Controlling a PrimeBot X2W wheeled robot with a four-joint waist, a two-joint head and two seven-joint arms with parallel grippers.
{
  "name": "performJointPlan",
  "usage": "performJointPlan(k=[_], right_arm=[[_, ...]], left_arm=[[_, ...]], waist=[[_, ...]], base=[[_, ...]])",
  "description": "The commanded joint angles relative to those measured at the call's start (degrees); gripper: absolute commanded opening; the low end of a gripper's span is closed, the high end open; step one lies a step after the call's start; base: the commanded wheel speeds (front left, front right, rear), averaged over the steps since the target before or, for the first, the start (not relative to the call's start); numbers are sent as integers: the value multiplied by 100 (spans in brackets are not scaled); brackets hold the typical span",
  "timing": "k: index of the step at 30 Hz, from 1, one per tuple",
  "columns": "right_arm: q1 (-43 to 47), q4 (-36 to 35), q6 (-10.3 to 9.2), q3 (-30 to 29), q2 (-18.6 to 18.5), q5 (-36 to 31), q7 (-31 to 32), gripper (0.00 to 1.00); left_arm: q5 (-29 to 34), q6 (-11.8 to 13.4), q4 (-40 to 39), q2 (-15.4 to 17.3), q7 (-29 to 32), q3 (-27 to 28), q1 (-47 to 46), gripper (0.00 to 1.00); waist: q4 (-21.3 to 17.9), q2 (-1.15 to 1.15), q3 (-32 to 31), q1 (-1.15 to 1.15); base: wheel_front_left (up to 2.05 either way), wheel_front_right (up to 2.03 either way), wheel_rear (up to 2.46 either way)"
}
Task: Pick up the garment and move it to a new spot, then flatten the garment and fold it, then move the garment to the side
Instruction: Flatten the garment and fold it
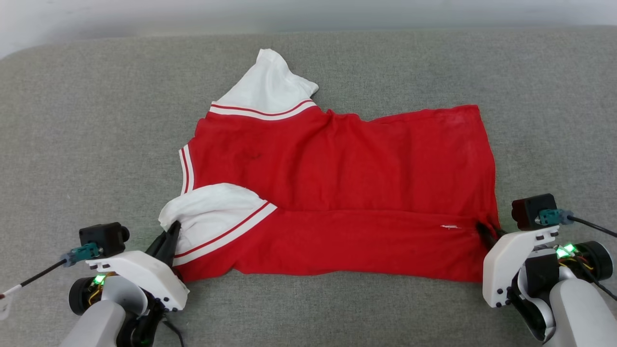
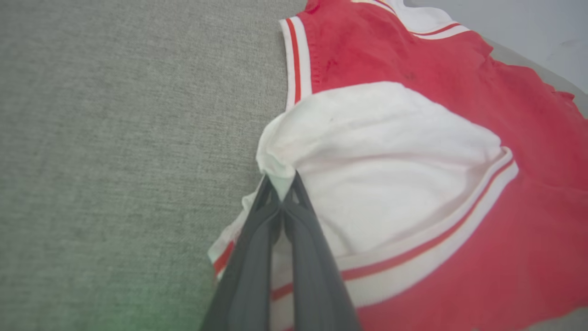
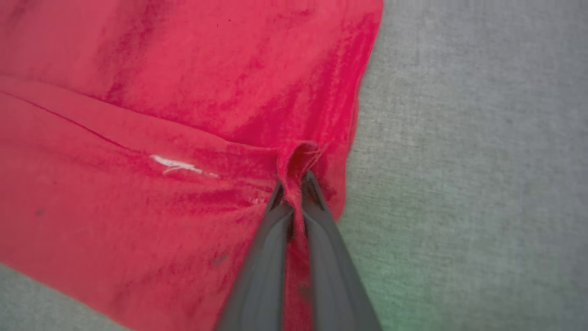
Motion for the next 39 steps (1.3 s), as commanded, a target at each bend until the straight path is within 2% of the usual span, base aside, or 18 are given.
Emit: performJointPlan(k=[1, 2, 6, 10, 16, 22, 27, 33, 39], right_arm=[[16, 157, -8, 42, -22, 1, -50, 100], [-8, 182, -8, 72, -26, 43, -181, 100], [-68, 65, -7, 113, -56, 262, -948, 100], [74, -110, -6, 100, -75, 405, -1689, 100], [375, -520, -6, -91, 53, 316, -2368, 100], [787, -1074, -6, -192, 255, 158, -2404, 100], [1048, -1429, -7, -208, 432, 66, -2297, 100], [1051, -1561, -7, -161, 573, 48, -2302, 100], [907, -1559, -7, -159, 609, 36, -2285, 100]], left_arm=[[32, -25, 58, -46, -13, -46, -43, 49], [27, -54, 101, -63, -20, -63, -70, 100], [35, -10, 205, -48, -131, -17, -111, 100], [56, 107, 141, 100, -148, 78, -102, 100], [-26, 328, -228, 567, 308, 198, 116, 100], [-330, 386, -883, 1242, 1604, 130, 379, 100], [-790, 580, -1449, 1653, 2704, 123, 703, 100], [-1251, 904, -1711, 1803, 3487, 121, 1069, 100], [-1418, 803, -1539, 1632, 3674, 20, 962, 100]], waist=[[6, 0, -32, -1], [11, 0, -60, -1], [19, 0, -240, -1], [6, 0, -487, -1], [-123, 0, -880, -1], [-300, 0, -1070, -1], [-500, 0, -978, -1], [-746, 0, -677, -1], [-827, 0, -431, -1]], base=[[0, 0, 0], [0, 0, 0], [0, 0, 0], [0, 0, 0], [0, 0, 0], [0, 0, 0], [0, 0, 0], [0, 0, 0], [0, 0, 0]])
